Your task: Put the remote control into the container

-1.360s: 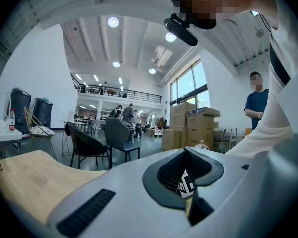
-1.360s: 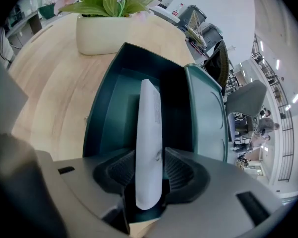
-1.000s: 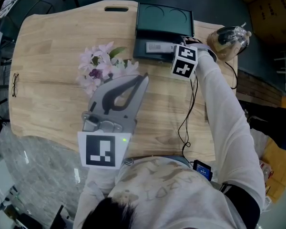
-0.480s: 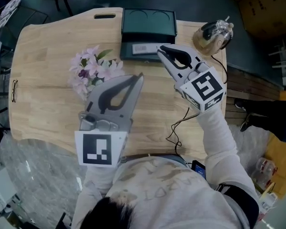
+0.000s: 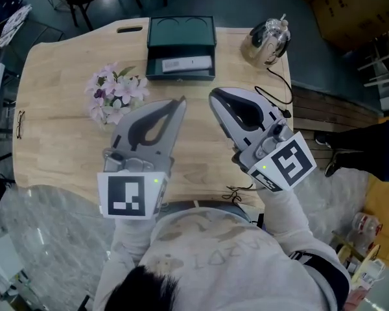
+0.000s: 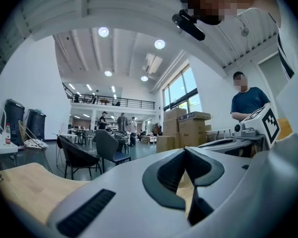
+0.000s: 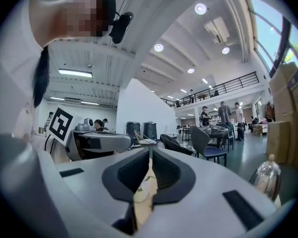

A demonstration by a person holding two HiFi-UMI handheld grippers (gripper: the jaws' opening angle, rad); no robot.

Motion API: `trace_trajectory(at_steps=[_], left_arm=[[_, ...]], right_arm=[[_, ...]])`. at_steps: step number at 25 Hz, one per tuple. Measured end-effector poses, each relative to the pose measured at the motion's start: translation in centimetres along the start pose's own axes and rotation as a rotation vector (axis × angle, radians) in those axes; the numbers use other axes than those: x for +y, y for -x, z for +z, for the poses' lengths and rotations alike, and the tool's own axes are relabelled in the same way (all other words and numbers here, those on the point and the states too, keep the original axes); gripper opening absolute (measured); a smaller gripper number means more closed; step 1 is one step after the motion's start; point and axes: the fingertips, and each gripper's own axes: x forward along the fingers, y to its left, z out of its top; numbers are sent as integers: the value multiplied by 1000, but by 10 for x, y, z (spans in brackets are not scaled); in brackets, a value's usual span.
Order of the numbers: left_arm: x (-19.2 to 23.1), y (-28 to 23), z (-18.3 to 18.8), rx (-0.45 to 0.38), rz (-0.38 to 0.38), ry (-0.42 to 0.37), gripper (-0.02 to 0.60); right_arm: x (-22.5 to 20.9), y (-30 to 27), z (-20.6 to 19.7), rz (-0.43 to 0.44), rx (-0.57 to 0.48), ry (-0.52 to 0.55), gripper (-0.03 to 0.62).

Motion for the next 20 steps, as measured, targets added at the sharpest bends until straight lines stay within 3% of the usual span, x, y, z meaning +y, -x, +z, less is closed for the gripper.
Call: trace_trajectory(at_steps=[7, 20], left_arm=[[-36, 20, 18, -37, 19, -39, 0], [-80, 42, 38, -47, 58, -68, 0]], right_arm=[[13, 51, 13, -32, -29, -33, 31], [22, 82, 31, 21, -39, -27, 31]])
